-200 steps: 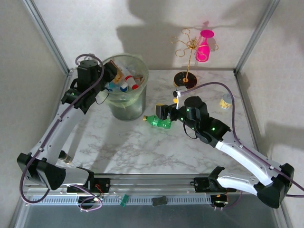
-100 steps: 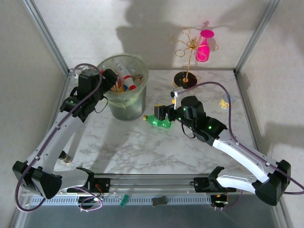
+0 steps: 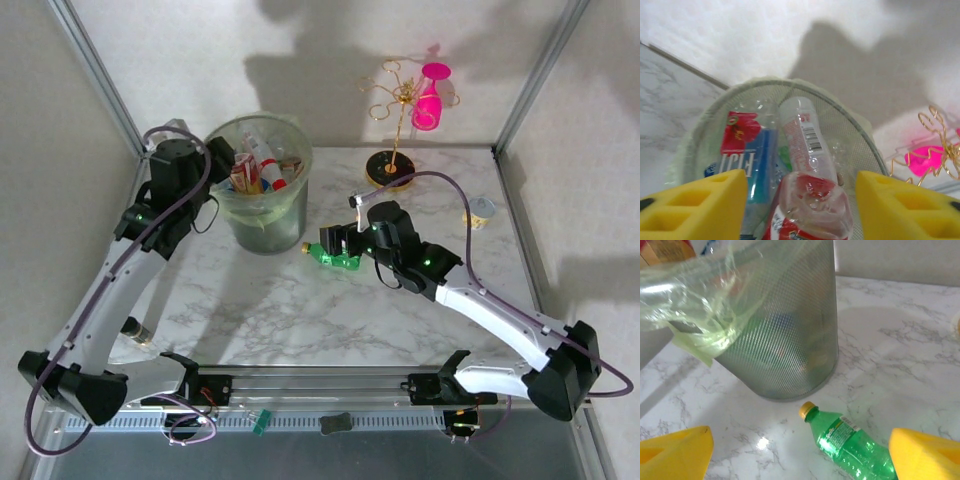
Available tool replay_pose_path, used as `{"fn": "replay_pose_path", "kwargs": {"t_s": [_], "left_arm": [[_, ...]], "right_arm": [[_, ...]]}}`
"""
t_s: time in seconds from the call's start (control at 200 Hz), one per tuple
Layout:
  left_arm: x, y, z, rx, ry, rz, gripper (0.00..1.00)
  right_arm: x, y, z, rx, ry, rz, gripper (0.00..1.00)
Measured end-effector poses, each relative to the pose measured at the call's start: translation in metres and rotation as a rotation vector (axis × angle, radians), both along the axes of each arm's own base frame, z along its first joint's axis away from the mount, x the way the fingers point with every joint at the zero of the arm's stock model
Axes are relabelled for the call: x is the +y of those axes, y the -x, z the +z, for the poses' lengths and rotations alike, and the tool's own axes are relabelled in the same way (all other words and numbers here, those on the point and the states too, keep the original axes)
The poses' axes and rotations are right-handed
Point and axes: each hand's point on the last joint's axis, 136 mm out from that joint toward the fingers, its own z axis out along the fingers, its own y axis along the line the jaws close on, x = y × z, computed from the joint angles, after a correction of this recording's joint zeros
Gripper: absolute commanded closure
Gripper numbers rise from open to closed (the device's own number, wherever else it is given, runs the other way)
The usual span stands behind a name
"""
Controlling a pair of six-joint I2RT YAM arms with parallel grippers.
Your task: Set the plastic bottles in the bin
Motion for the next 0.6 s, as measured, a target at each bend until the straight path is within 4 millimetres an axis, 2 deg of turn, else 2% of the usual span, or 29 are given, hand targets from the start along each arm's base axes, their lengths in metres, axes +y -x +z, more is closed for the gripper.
{"fn": "replay_pose_path", "kwargs": {"t_s": [0.22, 0.295, 0.401, 0.531, 0.601], "left_arm": [[-0.023, -0.024, -0.004, 0.001, -0.021, -0.088, 0.57], [-0.033, -0.031, -0.004, -0.004, -0.020, -0.129, 0.60], [-0.050, -0.040, -0.014, 0.012, -0.024, -0.193, 0.65], [-0.063, -0.047, -0.018, 0.002, -0.009, -0.246, 0.65], [-0.069, -0.045, -0.027, 0.016, 0.009, -0.276, 0.65]], "right_arm": [[0.009, -0.007, -0.038, 0.069, 0.078, 0.010, 0.10], [0.010, -0.012, -0.059, 0.103, 0.124, 0.011, 0.08], [0.009, -0.021, -0.092, 0.166, 0.178, 0.008, 0.06], [0.002, -0.036, -0.133, 0.256, 0.228, -0.003, 0.03], [0.000, -0.042, -0.152, 0.293, 0.252, -0.006, 0.01]]}}
